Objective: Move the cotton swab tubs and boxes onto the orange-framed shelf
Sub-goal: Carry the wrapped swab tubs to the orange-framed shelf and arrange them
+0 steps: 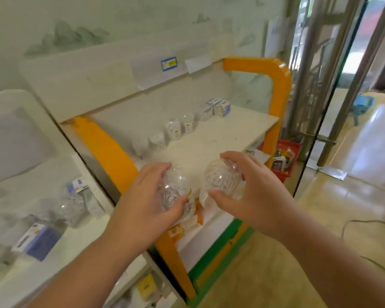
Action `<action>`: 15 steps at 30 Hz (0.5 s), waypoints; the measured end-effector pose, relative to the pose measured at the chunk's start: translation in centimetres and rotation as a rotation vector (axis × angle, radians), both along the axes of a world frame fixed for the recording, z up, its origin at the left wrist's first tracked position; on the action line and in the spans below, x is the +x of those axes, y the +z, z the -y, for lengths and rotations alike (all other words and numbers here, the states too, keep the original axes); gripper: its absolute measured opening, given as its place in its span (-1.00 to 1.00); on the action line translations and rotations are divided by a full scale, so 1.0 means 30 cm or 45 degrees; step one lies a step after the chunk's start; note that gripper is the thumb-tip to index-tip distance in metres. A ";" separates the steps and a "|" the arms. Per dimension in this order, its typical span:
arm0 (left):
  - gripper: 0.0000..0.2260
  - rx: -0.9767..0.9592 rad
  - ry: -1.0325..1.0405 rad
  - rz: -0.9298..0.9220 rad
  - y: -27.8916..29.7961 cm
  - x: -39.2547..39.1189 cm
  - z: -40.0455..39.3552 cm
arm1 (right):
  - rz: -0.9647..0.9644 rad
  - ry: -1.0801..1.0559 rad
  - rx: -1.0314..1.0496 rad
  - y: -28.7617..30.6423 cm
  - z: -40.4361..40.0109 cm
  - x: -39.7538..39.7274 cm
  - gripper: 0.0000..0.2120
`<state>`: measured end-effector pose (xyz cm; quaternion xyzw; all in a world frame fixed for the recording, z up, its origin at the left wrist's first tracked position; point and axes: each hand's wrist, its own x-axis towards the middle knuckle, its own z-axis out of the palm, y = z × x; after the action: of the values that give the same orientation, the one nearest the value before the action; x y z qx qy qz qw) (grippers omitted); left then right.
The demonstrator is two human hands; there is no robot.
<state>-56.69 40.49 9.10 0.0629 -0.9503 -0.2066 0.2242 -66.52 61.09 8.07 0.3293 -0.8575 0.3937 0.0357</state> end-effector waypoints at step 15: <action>-0.43 0.048 0.091 -0.022 -0.076 -0.553 -0.002 | 0.011 -0.011 0.137 -0.029 0.062 -0.603 -0.33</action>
<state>-73.30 40.55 6.84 0.0993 -0.9414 -0.2170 0.2384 -84.60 59.22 7.19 0.3251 -0.8791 0.3483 0.0159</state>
